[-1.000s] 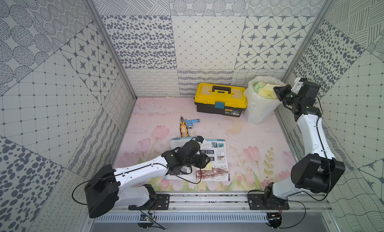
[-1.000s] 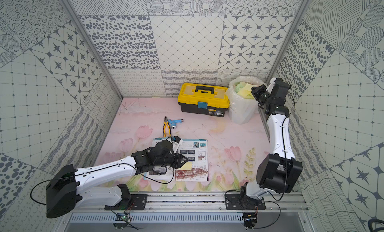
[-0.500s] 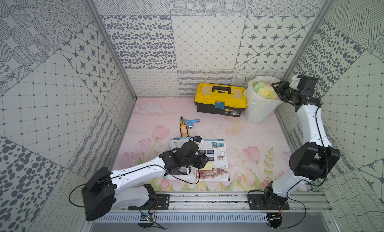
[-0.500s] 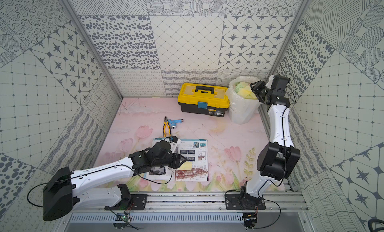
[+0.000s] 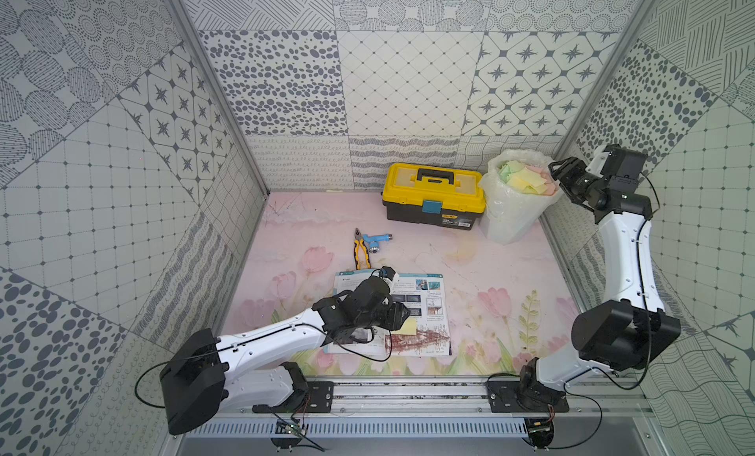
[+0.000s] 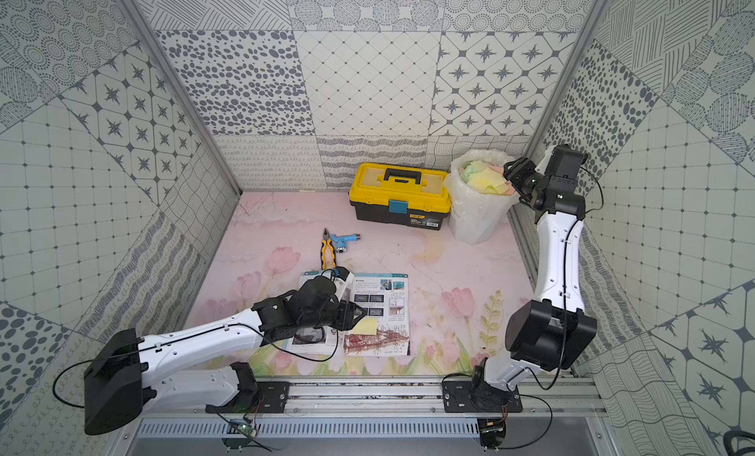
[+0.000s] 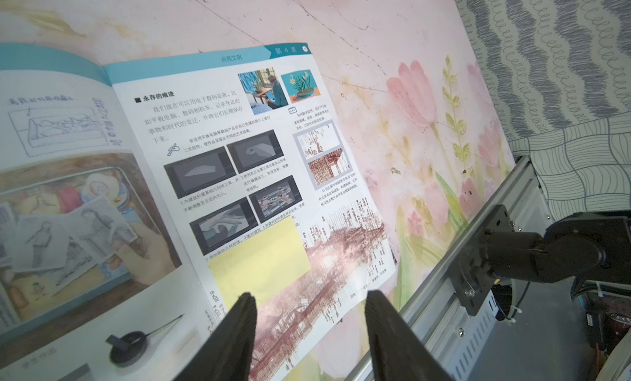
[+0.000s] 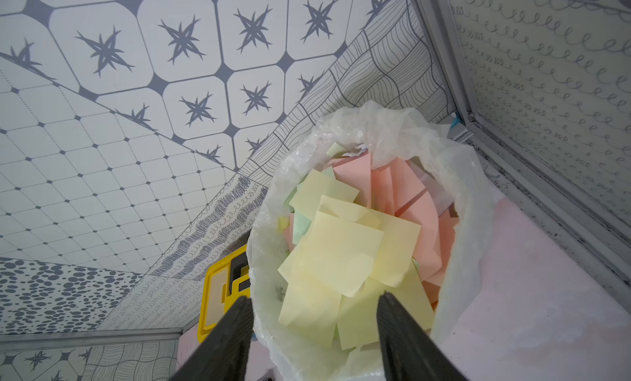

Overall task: Peel off the used sticky note
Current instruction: Place the note in the trash bin, then tear off the note from the book.

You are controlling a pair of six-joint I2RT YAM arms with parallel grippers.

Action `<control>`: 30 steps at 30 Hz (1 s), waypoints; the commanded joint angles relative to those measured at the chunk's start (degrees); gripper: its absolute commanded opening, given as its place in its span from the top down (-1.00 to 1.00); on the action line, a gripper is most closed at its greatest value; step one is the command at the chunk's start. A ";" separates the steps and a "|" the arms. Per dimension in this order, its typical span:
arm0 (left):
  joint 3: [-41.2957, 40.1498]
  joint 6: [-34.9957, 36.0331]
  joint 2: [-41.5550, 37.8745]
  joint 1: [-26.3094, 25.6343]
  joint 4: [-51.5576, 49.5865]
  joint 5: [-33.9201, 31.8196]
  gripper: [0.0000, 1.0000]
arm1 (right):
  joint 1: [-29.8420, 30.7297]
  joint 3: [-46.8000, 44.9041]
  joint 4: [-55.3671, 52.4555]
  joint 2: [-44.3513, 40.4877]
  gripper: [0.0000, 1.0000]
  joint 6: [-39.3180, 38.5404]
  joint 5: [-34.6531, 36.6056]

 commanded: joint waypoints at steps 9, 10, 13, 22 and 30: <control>-2.65 -3.71 2.19 0.66 0.11 -0.91 -0.06 | 9.86 -23.46 10.98 -13.02 -0.24 1.42 -9.35; -2.92 -3.98 2.65 0.64 0.38 -0.88 -0.06 | 11.55 -25.87 11.51 -13.77 -0.24 1.14 -9.55; -3.18 -4.79 4.87 0.90 0.31 -0.59 0.00 | 16.81 -30.15 10.91 -14.93 -0.24 -0.77 -9.94; -4.04 -6.16 10.24 1.28 2.38 2.37 0.22 | 30.43 -42.66 11.82 -17.83 -0.24 -1.98 -11.57; -5.16 -5.91 11.63 1.30 1.71 4.35 0.49 | 40.37 -54.22 16.38 -17.89 -0.24 2.80 -14.12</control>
